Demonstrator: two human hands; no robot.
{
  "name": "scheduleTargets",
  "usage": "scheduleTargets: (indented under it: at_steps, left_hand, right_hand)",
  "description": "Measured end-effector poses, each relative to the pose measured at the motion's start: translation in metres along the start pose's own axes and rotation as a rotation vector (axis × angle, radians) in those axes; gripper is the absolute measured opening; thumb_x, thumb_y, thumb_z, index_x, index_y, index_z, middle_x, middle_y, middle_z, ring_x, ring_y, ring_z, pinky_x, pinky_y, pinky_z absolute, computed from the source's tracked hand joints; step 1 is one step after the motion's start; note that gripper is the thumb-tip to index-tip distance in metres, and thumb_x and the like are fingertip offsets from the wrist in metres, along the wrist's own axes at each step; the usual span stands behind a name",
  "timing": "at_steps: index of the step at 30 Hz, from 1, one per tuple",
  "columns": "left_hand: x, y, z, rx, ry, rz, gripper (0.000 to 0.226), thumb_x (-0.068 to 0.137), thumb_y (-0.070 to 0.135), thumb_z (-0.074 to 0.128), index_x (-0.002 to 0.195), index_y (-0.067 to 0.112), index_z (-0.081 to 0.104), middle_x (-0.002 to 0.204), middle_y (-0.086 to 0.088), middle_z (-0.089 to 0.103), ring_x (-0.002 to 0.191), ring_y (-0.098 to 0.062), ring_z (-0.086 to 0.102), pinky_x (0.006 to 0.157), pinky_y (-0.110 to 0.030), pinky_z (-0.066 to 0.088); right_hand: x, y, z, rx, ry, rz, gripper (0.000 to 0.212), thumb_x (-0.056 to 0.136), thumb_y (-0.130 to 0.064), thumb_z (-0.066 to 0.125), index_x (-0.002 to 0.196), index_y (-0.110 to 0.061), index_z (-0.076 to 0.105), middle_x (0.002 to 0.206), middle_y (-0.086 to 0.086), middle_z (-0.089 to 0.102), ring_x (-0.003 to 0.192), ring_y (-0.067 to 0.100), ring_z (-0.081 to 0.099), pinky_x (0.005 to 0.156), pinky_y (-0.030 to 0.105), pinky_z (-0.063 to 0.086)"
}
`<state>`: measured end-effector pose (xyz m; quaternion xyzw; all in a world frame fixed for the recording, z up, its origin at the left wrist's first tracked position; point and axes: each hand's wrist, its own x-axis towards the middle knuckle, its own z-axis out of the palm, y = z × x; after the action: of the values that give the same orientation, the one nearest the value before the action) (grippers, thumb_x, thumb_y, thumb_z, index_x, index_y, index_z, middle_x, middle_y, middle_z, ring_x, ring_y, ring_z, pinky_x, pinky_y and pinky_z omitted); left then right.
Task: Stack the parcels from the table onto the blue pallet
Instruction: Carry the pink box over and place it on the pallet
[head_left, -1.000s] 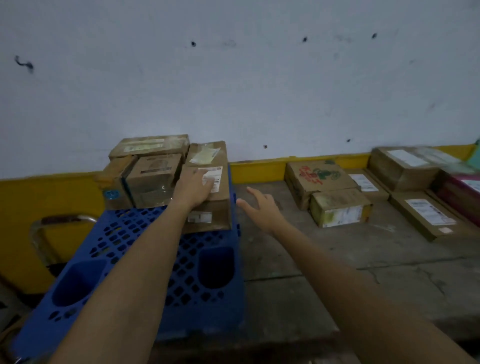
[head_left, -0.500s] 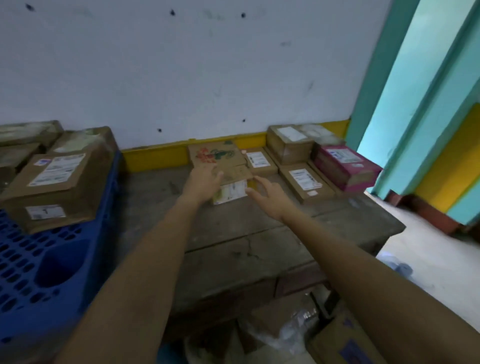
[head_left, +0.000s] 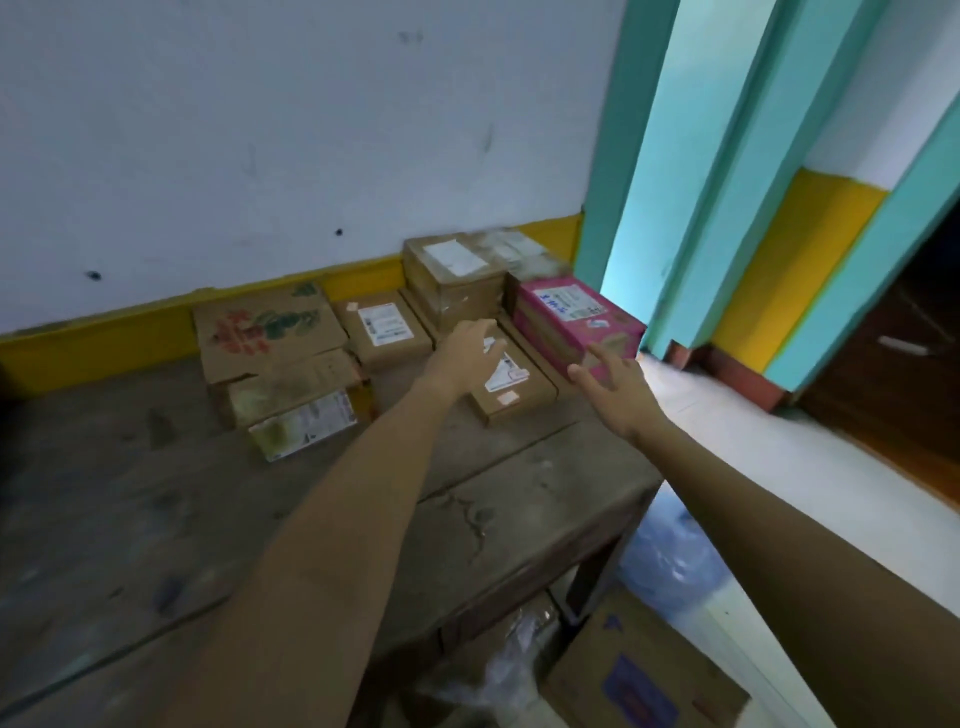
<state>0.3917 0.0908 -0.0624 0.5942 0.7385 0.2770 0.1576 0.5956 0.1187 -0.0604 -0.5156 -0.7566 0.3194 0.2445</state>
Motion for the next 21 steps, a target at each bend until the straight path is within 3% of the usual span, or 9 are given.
scheduleTargets:
  at_steps: [3,7,13,17,21]
  left_hand:
    - [0.047,-0.001,0.012,-0.014,-0.035,0.024,0.050,0.098,0.035,0.040,0.144,0.014,0.033,0.148,-0.010,0.033,0.133,-0.023,0.037,0.106,-0.036,0.033]
    - [0.106,-0.007,0.027,-0.061,-0.075,0.005,0.050,0.098,0.034,0.039,0.145,0.015,0.031,0.150,-0.009,0.029,0.133,-0.025,0.037,0.107,-0.039,0.036]
    - [0.185,-0.018,0.058,-0.095,-0.127,-0.006,0.050,0.099,0.034,0.037,0.145,0.018,0.028,0.153,-0.013,0.019,0.136,-0.031,0.033,0.107,-0.043,0.036]
    - [0.222,-0.022,0.082,-0.109,-0.159,-0.026,0.047,0.099,0.037,0.036,0.145,0.028,0.029,0.153,-0.017,0.015,0.137,-0.038,0.027,0.108,-0.046,0.035]
    - [0.241,-0.029,0.101,-0.149,-0.161,-0.060,0.046,0.098,0.041,0.034,0.143,0.031,0.031,0.149,-0.019,0.022,0.134,-0.039,0.029,0.106,-0.049,0.036]
  right_hand:
    - [0.038,0.011,-0.006,-0.009,0.085,0.049,0.057,0.093,-0.040,0.050,0.141,-0.013,0.036,0.143,0.018,0.039,0.128,0.036,0.041,0.107,0.048,0.037]
    - [0.085,0.031,-0.007,-0.048,0.202,0.145,0.054,0.092,-0.039,0.050,0.142,-0.021,0.037,0.145,0.019,0.032,0.134,0.034,0.030,0.109,0.044,0.027]
    - [0.142,0.064,-0.003,-0.078,0.271,0.293,0.058,0.091,-0.044,0.052,0.142,-0.024,0.034,0.152,0.017,0.020,0.140,0.035,0.019,0.111,0.049,0.023]
    - [0.171,0.086,0.003,-0.034,0.262,0.385,0.067,0.087,-0.051,0.052,0.144,-0.023,0.030,0.153,0.015,0.019,0.140,0.036,0.021,0.110,0.052,0.026]
    - [0.191,0.104,0.007,0.022,0.242,0.361,0.069,0.089,-0.049,0.051,0.146,-0.022,0.025,0.151,0.015,0.024,0.136,0.034,0.030,0.107,0.050,0.031]
